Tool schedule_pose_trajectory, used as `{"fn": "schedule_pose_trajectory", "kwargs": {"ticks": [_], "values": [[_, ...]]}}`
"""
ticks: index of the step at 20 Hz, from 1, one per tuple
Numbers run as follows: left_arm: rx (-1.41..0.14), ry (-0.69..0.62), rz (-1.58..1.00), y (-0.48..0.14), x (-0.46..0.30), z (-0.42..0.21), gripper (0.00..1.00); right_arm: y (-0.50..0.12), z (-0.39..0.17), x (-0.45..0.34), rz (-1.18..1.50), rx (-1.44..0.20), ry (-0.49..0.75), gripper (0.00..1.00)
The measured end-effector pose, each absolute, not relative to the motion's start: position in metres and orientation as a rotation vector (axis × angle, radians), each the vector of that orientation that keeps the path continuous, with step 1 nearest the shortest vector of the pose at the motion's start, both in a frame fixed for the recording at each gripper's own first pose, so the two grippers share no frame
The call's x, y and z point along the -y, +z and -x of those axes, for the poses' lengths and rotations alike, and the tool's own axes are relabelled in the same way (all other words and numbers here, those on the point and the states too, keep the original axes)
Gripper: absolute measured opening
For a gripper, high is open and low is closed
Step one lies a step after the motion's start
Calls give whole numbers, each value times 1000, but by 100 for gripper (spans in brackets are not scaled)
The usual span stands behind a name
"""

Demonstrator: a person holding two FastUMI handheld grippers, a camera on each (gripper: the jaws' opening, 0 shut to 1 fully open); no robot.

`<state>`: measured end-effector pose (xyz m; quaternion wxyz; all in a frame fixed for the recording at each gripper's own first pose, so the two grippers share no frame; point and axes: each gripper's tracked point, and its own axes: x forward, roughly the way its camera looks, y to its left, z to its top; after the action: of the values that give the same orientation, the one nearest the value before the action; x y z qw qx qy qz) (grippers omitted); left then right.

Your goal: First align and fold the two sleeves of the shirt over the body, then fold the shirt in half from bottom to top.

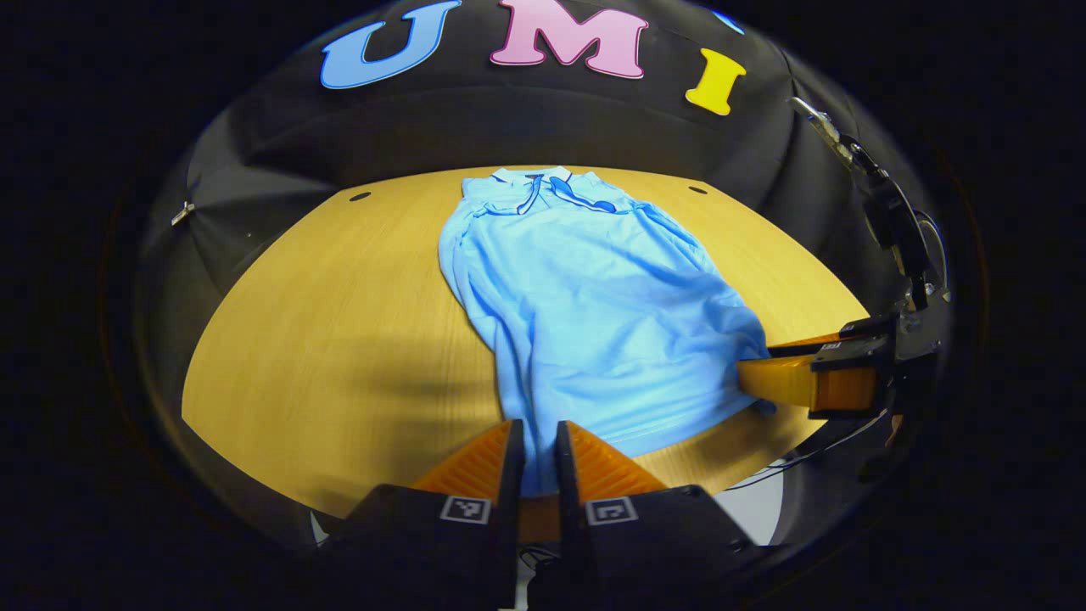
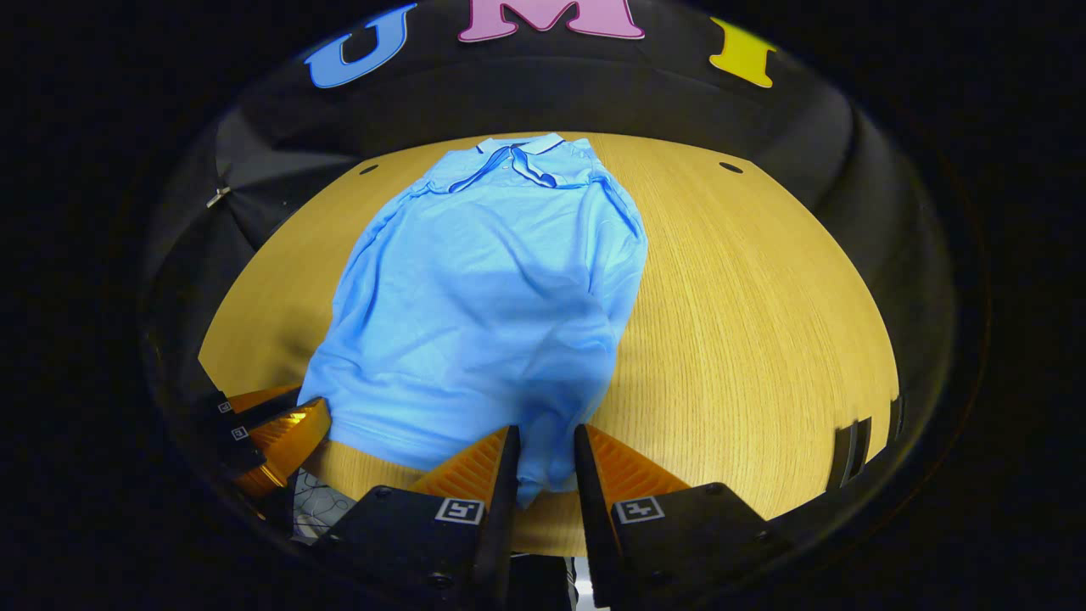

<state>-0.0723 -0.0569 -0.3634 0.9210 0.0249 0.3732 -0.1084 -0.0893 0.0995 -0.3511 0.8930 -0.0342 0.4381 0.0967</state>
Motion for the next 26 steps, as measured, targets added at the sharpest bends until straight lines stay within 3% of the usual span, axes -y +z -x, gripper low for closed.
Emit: {"fn": "schedule_pose_trajectory", "kwargs": {"ticks": [2, 5, 11, 12, 13, 19, 26], "values": [[-783, -207, -33, -361, 57, 74, 15, -350, 91, -99, 75, -904, 184, 14], [-830, -186, 3, -362, 58, 71, 7, -349, 94, -102, 82, -919, 219, 8], [-867, -173, -35, -361, 59, 71, 7, -348, 94, -101, 16, -963, 250, 8], [-875, -167, -32, -361, 59, 71, 2, -348, 93, -101, 8, -969, 257, 8], [-882, -161, -26, -361, 59, 70, 7, -348, 92, -101, 1, -975, 263, 8], [-925, -153, 8, -354, 64, 68, 6, -342, 87, -105, -61, -1025, 293, 8], [-841, -145, 32, -304, 65, 24, 6, -305, 45, -107, -30, -933, 350, 8]]}}
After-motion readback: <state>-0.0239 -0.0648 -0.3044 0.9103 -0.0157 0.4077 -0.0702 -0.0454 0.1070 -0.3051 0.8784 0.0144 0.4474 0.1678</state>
